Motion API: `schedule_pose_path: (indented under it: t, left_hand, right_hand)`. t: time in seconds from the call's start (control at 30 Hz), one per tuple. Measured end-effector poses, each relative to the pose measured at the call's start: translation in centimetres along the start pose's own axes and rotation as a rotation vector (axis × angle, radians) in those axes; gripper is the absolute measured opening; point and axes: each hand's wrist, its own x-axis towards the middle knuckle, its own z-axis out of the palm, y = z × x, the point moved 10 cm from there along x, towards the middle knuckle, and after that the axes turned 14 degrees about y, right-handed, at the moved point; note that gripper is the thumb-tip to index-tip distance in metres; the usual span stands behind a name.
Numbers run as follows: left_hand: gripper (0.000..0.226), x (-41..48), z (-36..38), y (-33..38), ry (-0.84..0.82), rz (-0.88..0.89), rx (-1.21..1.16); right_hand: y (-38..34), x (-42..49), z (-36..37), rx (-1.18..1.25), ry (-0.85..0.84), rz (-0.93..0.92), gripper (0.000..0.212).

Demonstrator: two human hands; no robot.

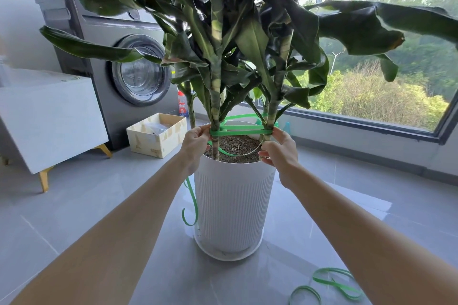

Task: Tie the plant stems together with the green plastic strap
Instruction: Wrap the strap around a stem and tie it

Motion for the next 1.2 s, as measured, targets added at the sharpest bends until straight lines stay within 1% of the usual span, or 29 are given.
schedule_pose_path:
  t: [0.1,0.2,0.3,0.4,0.5,0.63,0.7,0.8,0.9,0.97,1.07,1.2]
  left_hand:
    - [0.018,0.1,-0.2,0.0,0.026,0.011,0.018]
    - [0.016,-0.2,-0.6,0.4,0.059,0.033,0.055]
    - [0.019,-0.2,-0.7,0.1,0.029,0.03,0.108]
    - [0.03,-0.1,0.0,-0.3,-0.023,-0.013,0.151]
    - [0.029,0.1,0.6,-0.3,-0.017,-0.049,0.141]
    - [0.03,0.3,0.6,-1.4,-0.002,-0.191,-0.009]
    - [0.028,0.4,0.2,-1.6,0.019,-0.231,-0.058]
    - [0.023,0.7,-0.6,-1.4,0.076,-0.239,-0.122]
    - [0.018,0.9,-1.0,-1.1,0.127,-0.24,-0.251]
    - [0.02,1.1,-1.0,-1.1,0.152,-0.223,-0.347]
    - [0.03,0.9,-0.7,-1.2,0.166,-0.205,-0.475]
    - [0.025,0.5,-0.7,-1.4,0.174,-0.227,-0.655]
  right_hand:
    - [0.0,0.1,-0.2,-0.025,0.027,-0.027,0.066]
    - [-0.3,0.2,-0.4,-0.09,0.071,-0.081,0.062]
    - [-0.4,0.2,-0.3,-0.124,0.085,-0.104,0.06]
    - [-0.5,0.2,-0.4,-0.171,0.09,-0.134,0.059]
    - [-0.6,0.2,-0.6,-0.194,0.095,-0.146,0.058]
    - [-0.6,0.3,-0.6,-0.208,0.087,-0.149,0.056]
    - [-0.7,0.4,-0.7,-0.211,0.085,-0.15,0.056]
    - [-0.6,0.3,-0.8,-0.201,0.088,-0.138,0.055]
    - [-0.5,0.2,-0.7,-0.183,0.092,-0.129,0.055]
    - [-0.6,0.2,-0.7,-0.181,0.096,-0.132,0.055]
    - [-0.6,0.2,-0.9,-0.18,0.098,-0.139,0.056]
    - [-0.7,0.3,-1.0,-0.172,0.095,-0.139,0.056]
